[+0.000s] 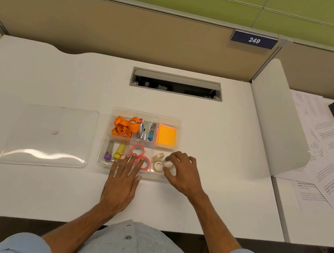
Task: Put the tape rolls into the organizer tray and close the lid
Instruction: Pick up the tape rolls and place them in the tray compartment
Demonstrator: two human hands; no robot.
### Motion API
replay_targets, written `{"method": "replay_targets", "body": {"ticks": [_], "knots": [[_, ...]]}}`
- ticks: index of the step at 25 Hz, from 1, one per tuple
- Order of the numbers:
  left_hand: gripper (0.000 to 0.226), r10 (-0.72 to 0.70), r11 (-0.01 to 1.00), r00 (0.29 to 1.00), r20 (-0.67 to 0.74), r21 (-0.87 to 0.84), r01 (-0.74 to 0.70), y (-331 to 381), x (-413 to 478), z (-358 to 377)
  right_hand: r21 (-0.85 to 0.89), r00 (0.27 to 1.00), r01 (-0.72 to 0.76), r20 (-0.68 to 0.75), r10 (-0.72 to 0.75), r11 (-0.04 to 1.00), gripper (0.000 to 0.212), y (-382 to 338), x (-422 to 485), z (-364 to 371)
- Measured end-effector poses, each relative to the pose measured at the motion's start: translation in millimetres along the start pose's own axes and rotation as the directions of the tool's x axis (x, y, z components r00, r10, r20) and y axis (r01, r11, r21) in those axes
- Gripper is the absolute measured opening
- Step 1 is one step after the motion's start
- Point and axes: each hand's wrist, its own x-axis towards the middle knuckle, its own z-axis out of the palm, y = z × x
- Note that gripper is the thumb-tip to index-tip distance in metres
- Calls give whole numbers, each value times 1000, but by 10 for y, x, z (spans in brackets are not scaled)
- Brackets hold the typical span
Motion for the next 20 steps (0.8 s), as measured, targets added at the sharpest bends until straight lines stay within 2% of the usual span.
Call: {"method": "replay_targets", "body": {"ticks": [3,12,17,20], "knots": [[61,2,1000,1000,8,-2,-2,2,8,-13,-23,1000,-12,12,13,1000,38,-22,-5,31],[61,-8,1000,1000,27,1,8,5,7,-40,28,994,-58,-88,60,998,26,-41,109,-50],[67,4,1000,1000,24,-16,-3,18,6,-69,-15,997,-68,-32,67,998,28,-80,187,-52],[69,7,999,999,44,-32,-6,17,10,-87,-107,998,-57,17,59,993,33,-115,274,-57]]}}
